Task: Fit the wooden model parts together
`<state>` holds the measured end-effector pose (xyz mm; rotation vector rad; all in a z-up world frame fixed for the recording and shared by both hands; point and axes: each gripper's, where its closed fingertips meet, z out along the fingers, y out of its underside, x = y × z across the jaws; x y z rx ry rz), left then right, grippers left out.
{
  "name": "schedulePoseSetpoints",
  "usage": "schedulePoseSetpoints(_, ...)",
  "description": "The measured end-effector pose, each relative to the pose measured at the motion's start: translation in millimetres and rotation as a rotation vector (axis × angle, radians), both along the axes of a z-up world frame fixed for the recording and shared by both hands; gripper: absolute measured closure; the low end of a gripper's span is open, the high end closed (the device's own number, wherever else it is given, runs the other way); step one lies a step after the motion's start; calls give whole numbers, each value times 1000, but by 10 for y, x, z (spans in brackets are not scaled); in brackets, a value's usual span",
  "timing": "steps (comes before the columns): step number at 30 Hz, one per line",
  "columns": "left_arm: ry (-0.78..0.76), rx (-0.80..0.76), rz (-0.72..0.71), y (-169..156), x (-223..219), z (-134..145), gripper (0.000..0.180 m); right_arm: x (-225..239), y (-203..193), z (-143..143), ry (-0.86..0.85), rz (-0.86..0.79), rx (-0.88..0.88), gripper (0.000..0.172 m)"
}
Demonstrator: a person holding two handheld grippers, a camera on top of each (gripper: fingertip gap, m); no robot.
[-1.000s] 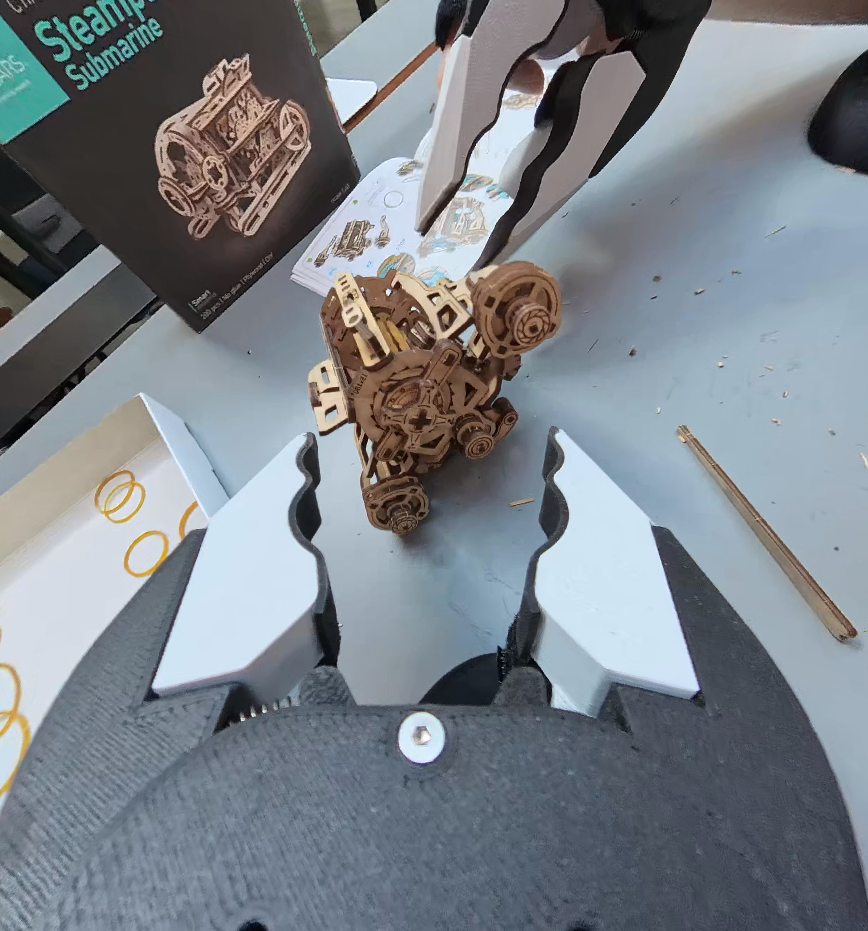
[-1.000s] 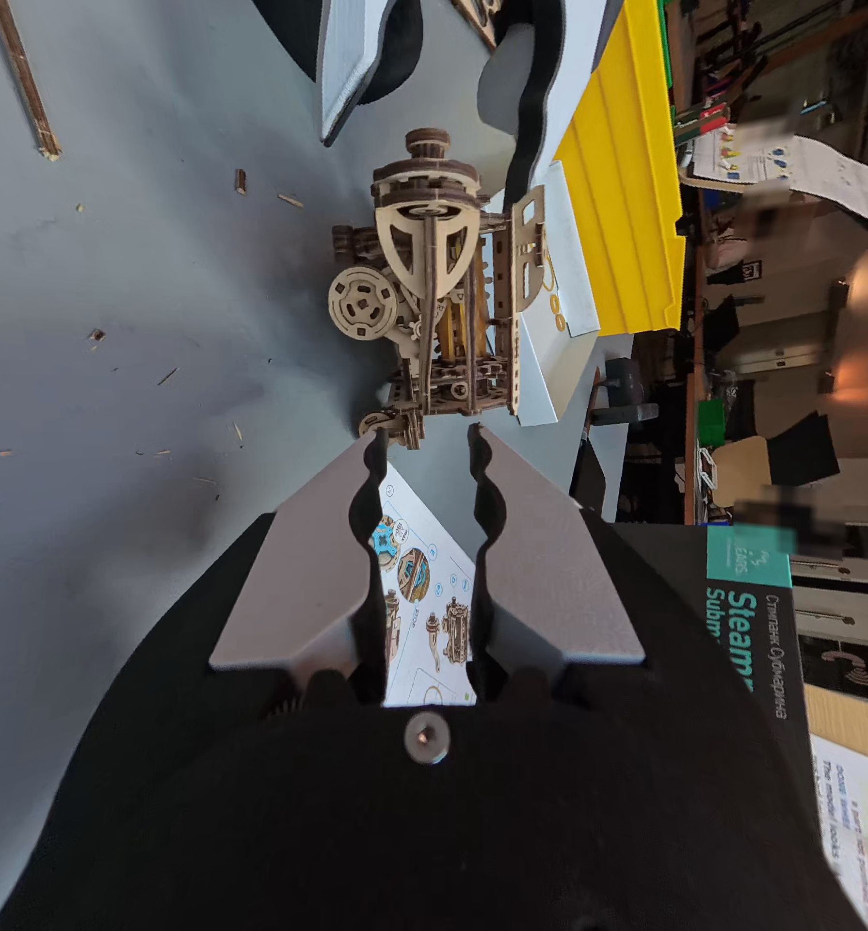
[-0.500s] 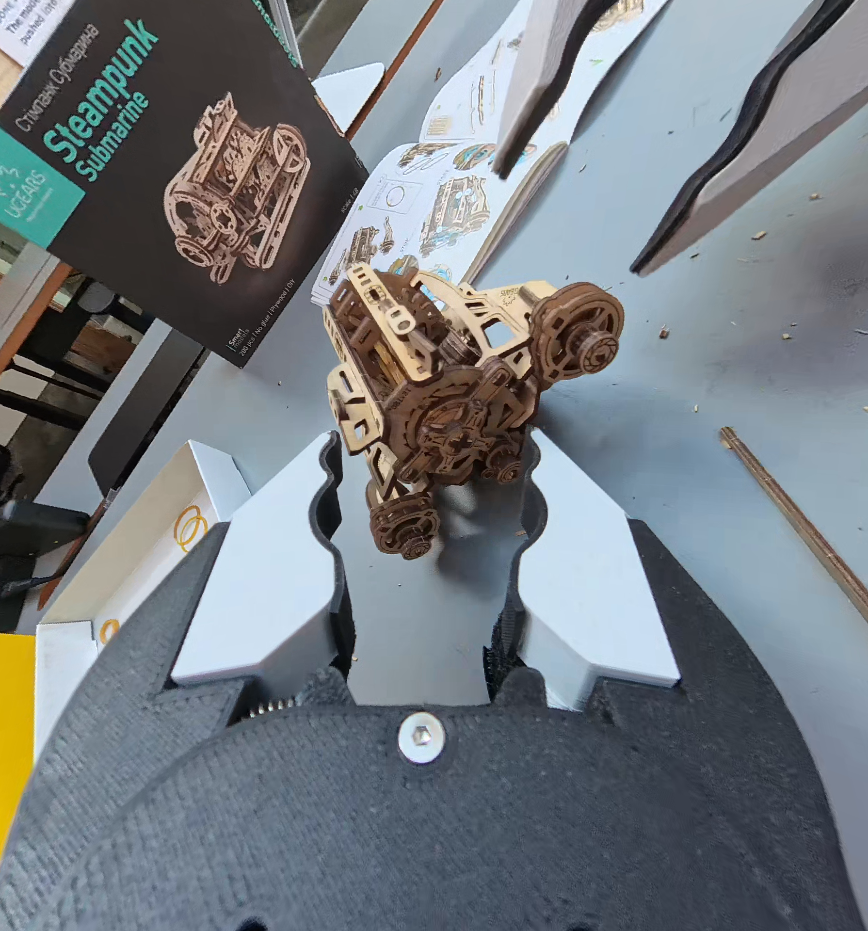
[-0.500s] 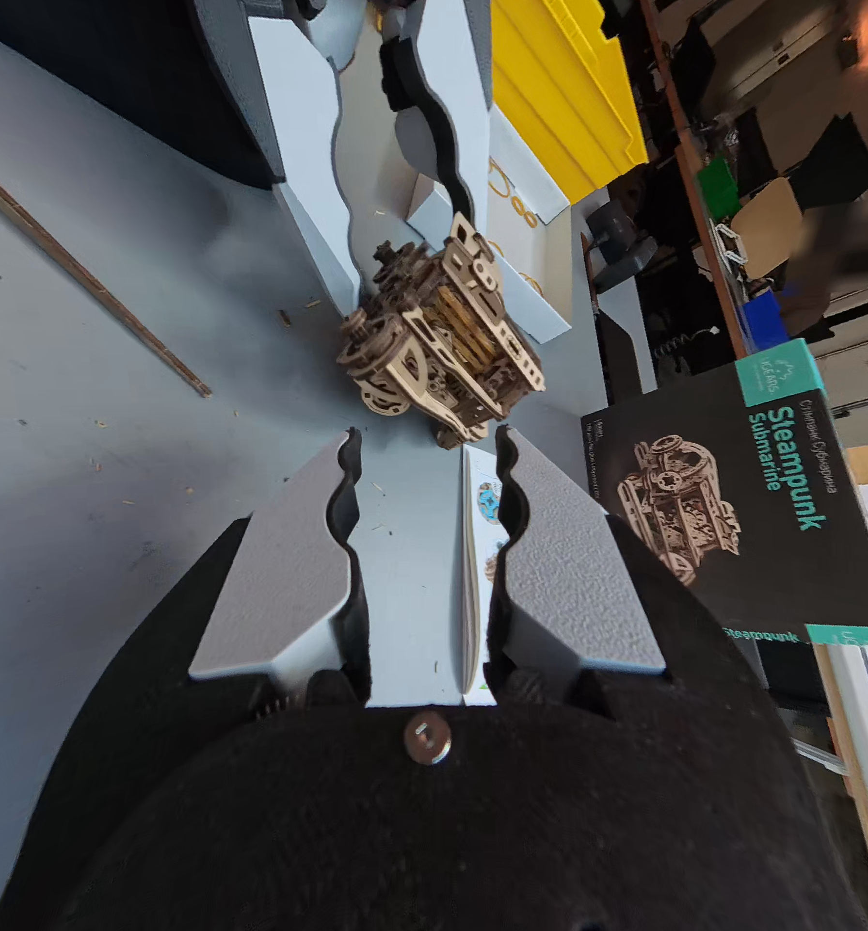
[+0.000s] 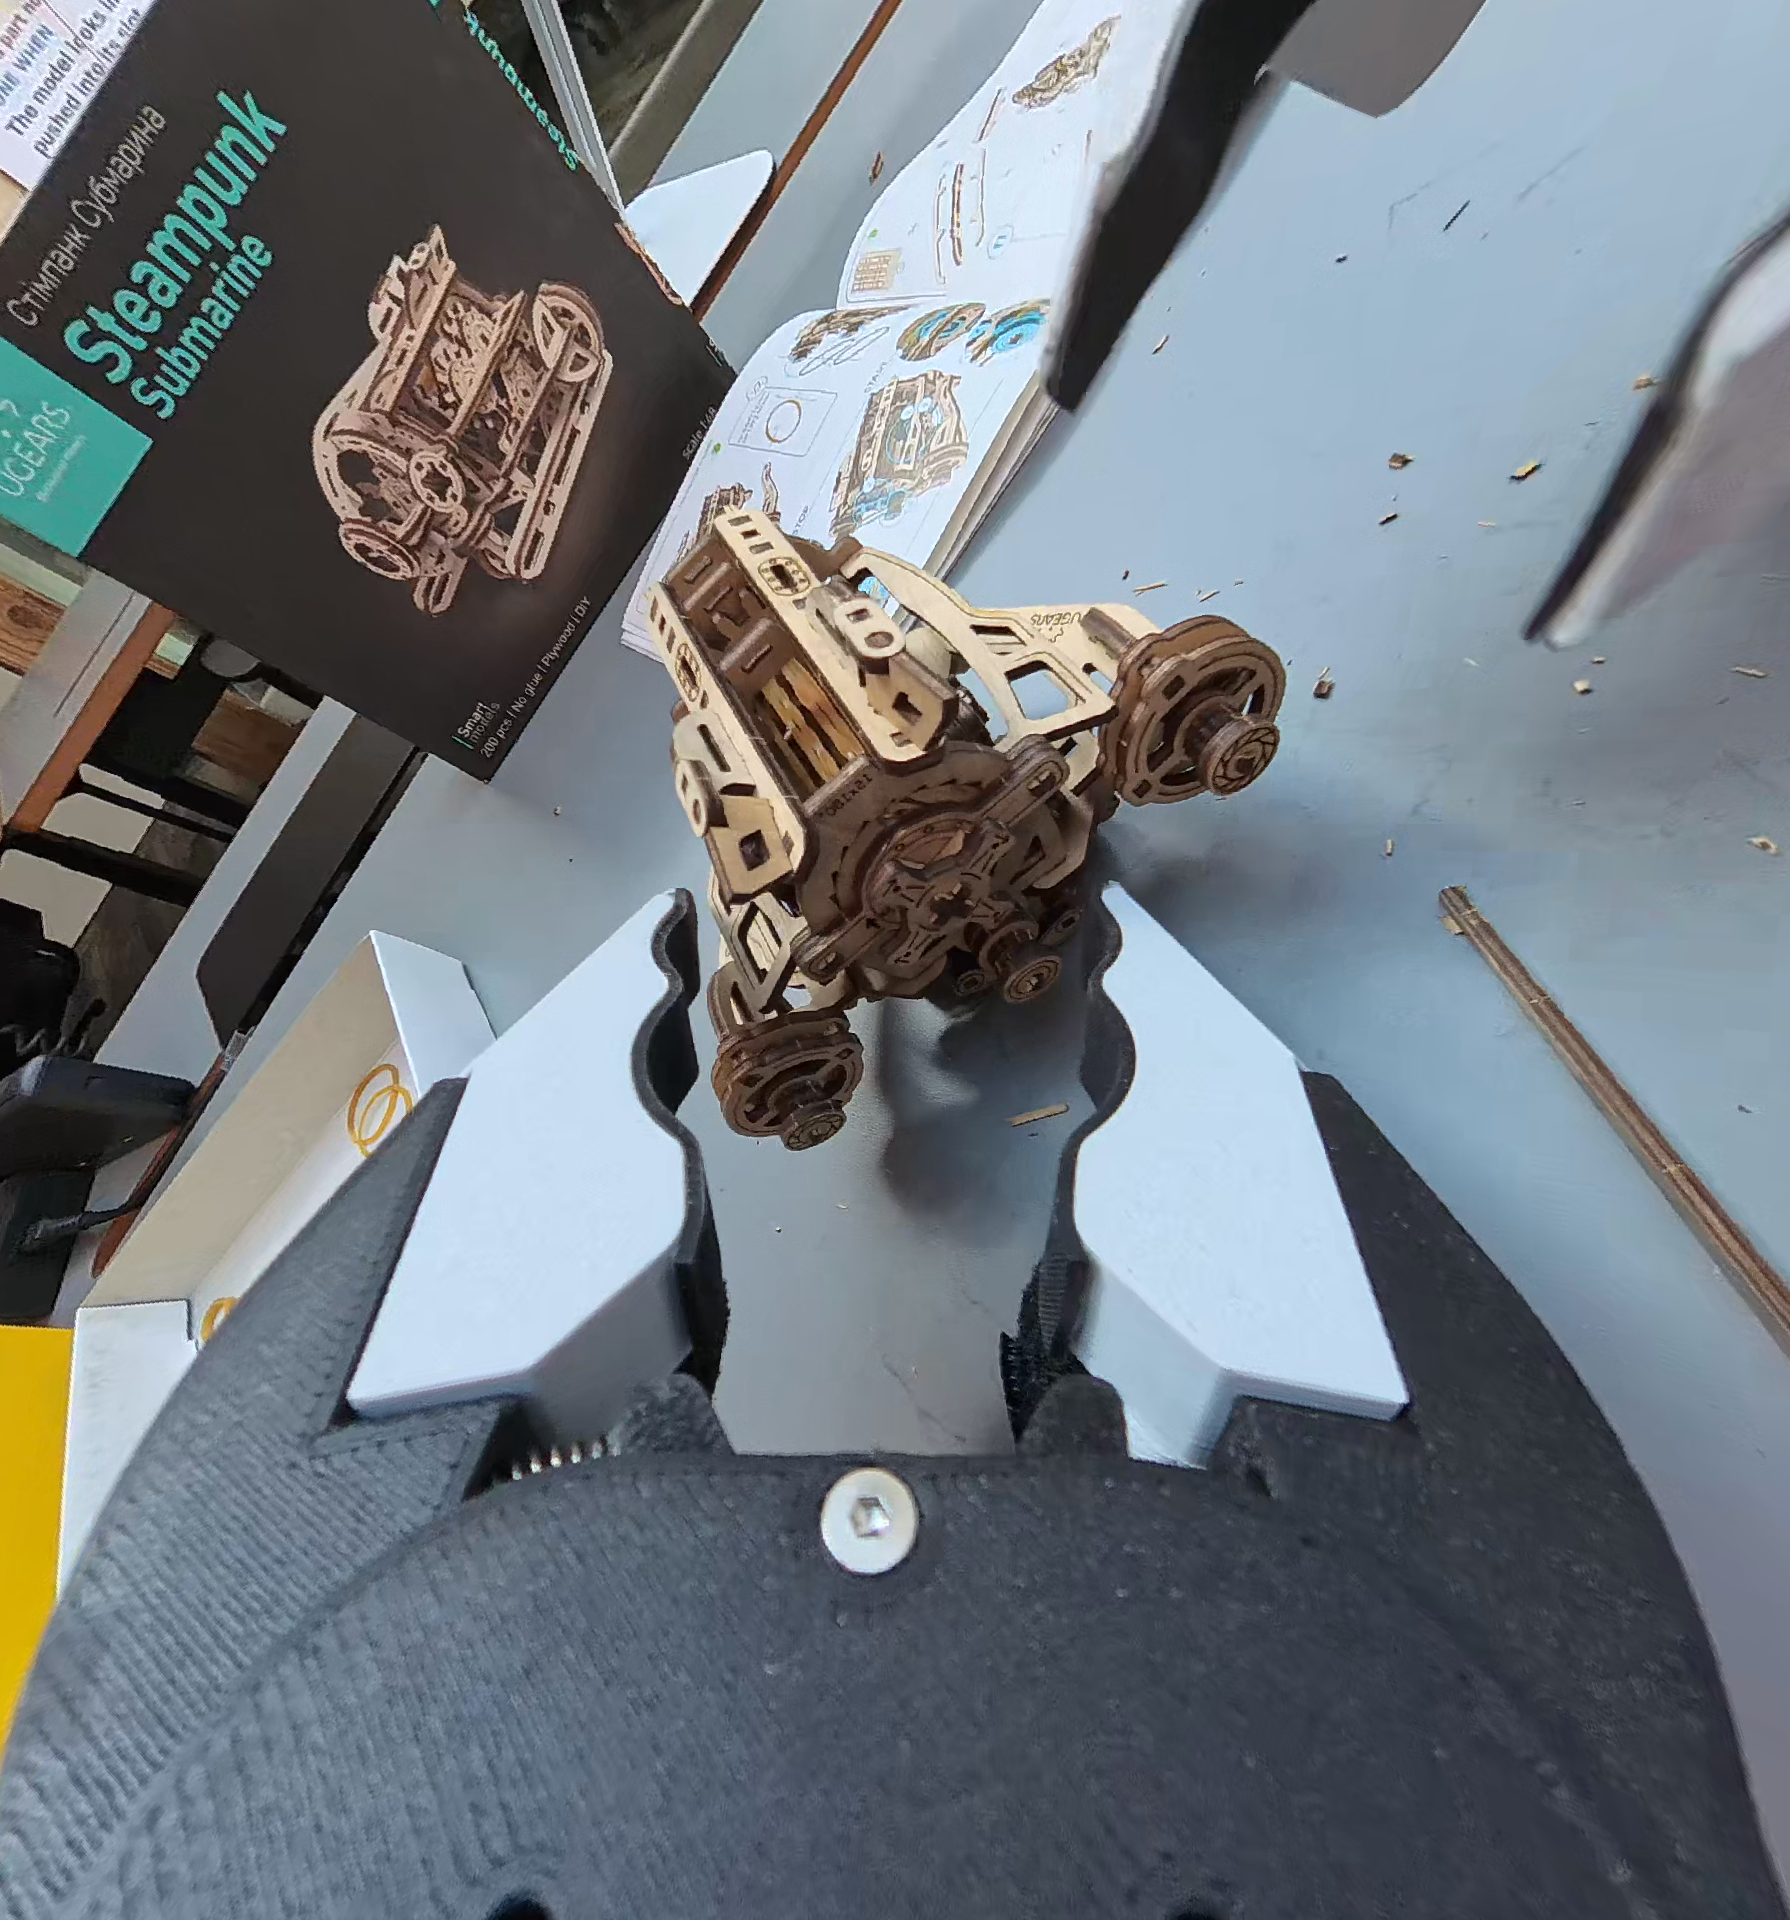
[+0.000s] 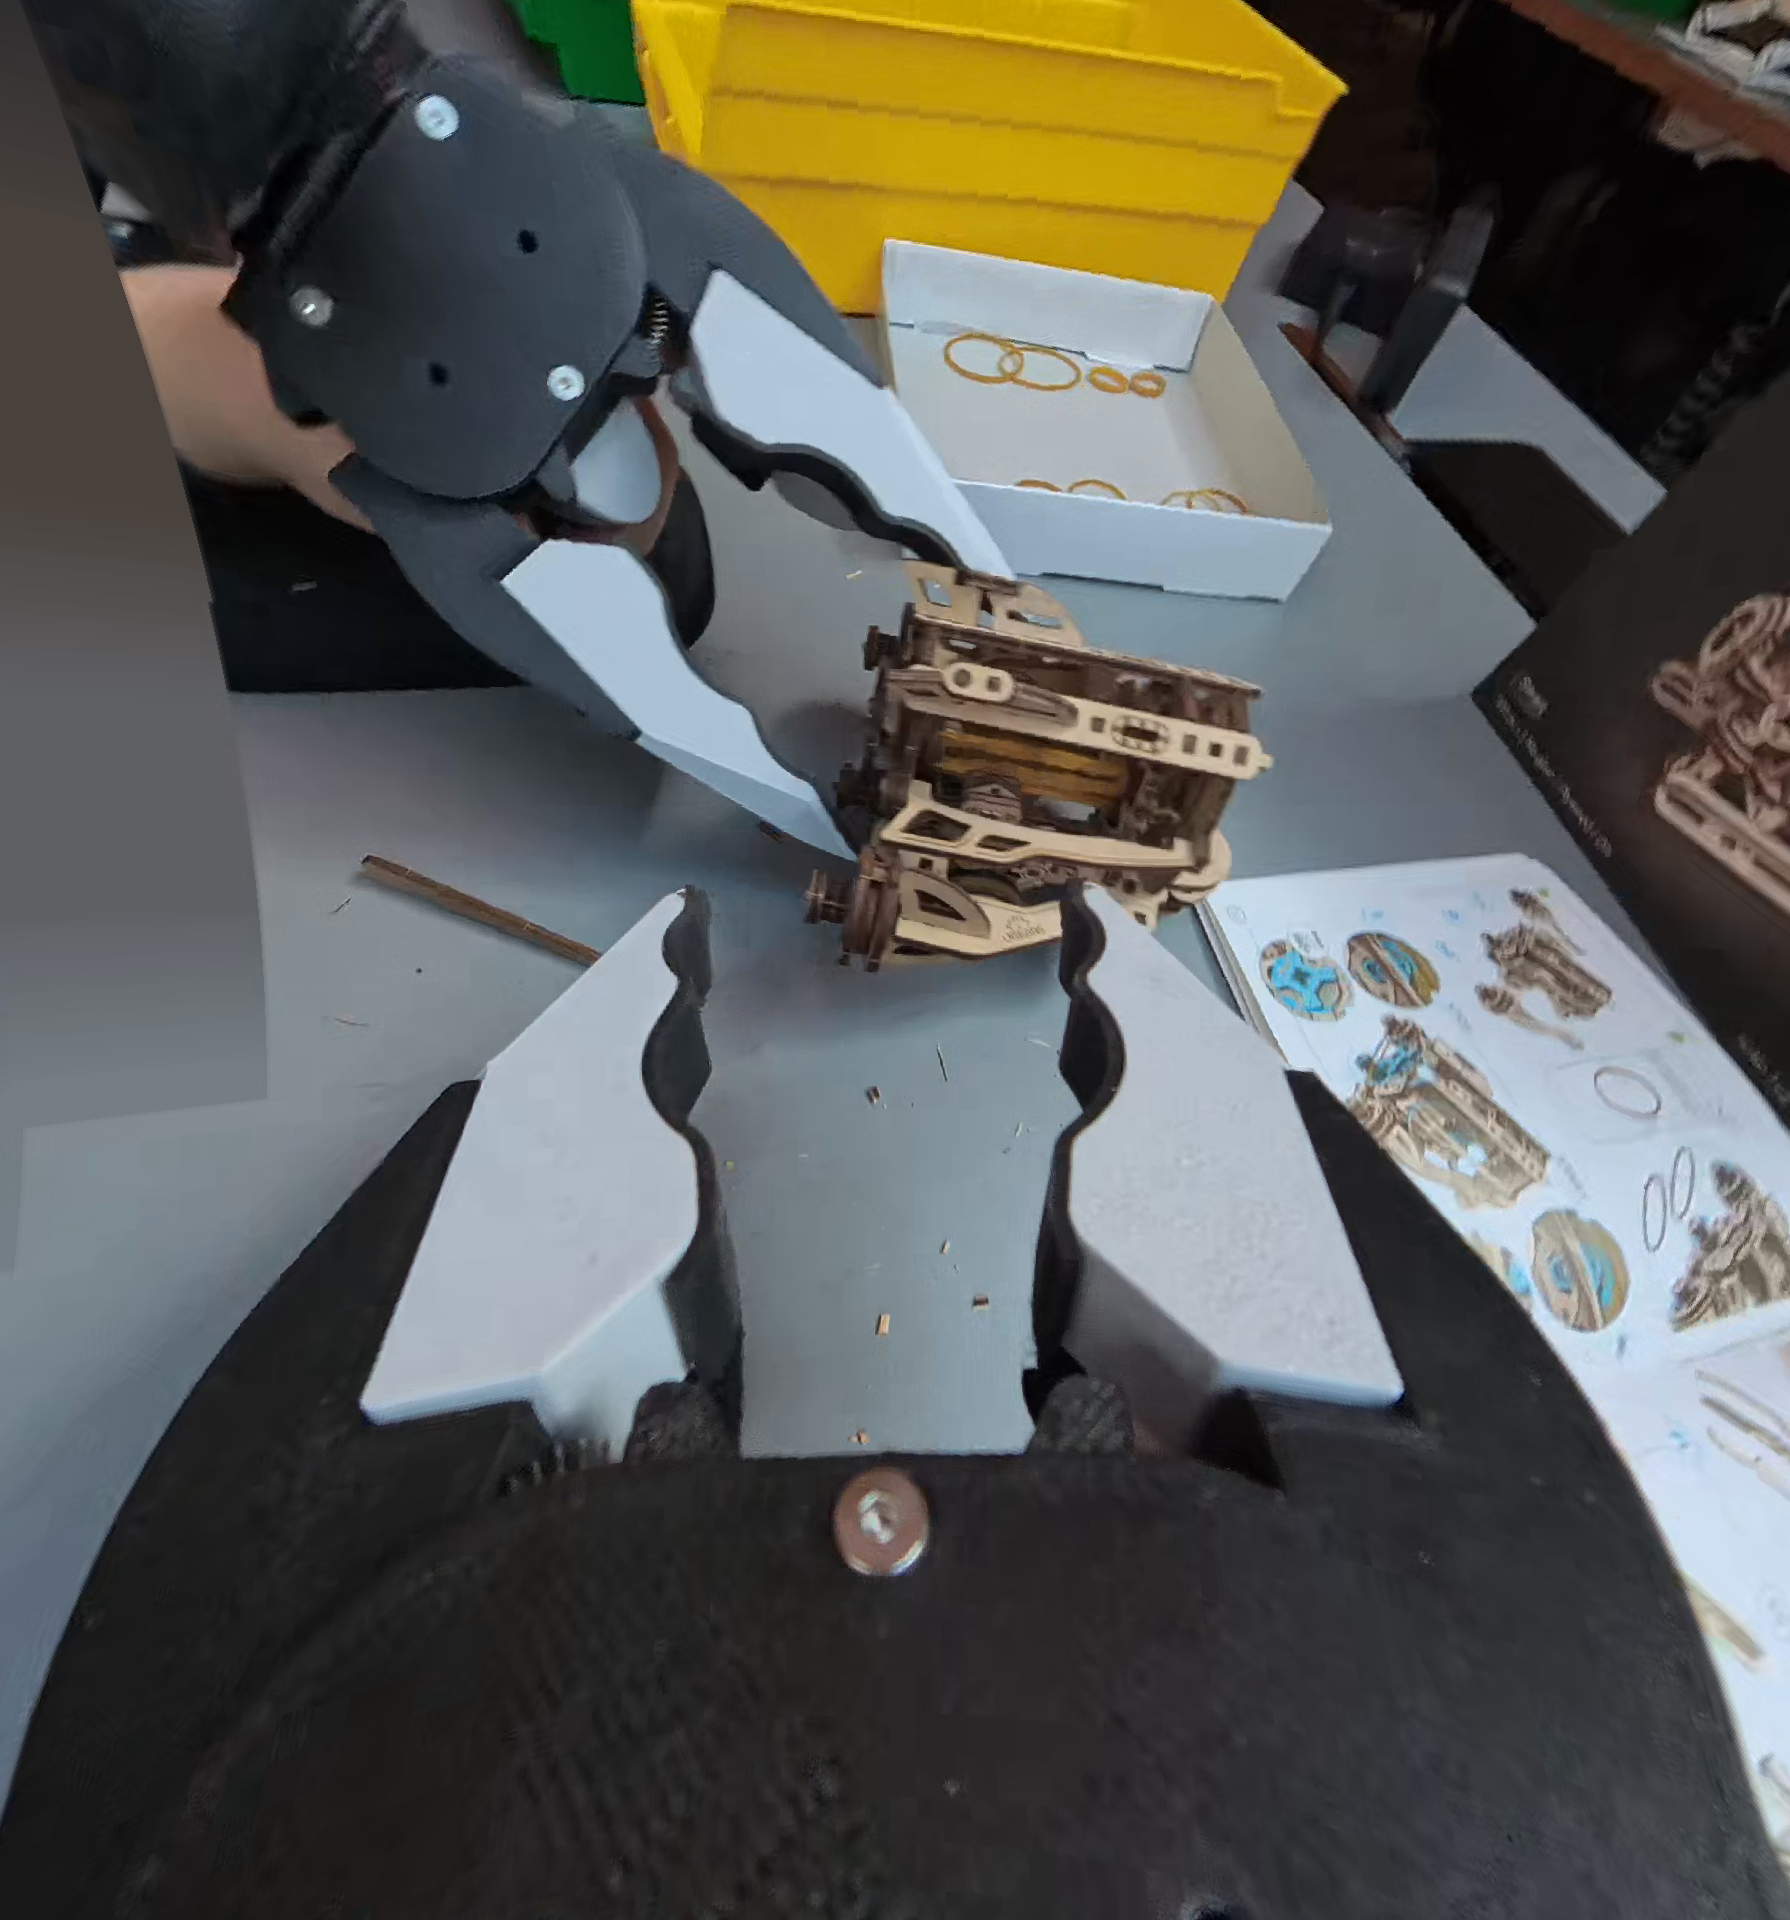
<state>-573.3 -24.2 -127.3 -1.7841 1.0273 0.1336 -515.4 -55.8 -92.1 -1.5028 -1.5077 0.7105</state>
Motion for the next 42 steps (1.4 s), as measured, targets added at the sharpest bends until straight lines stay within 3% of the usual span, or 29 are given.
schedulePoseSetpoints(1,-5,2,-5,-4,-4,3,108,-45,-85,-39,-32,47,99,104)
schedulePoseSetpoints(4,-29,8,-18,-21,-3,18,107,-77,-60,-137,-135,80,422,114)
schedulePoseSetpoints(6,-40,20,-20,-24,-3,39,107,-103,-78,-222,-186,131,508,116)
schedulePoseSetpoints(8,-41,23,-18,-23,-7,42,107,-142,-38,-262,-191,118,499,118)
schedulePoseSetpoints(14,-55,19,-8,-1,-22,38,106,-165,95,-209,-109,-6,250,114)
schedulePoseSetpoints(18,-65,36,8,27,-38,75,97,-172,135,-331,-185,15,388,113)
schedulePoseSetpoints(28,-62,28,-13,71,11,74,100,-174,248,-386,-251,0,626,116)
schedulePoseSetpoints(32,-61,31,-14,115,17,84,97,-153,265,-352,-243,8,741,133)
schedulePoseSetpoints(39,6,62,3,171,18,48,84,-167,301,-393,-294,-4,850,132)
schedulePoseSetpoints(42,53,85,14,195,24,24,89,-175,308,-380,-290,-7,855,134)
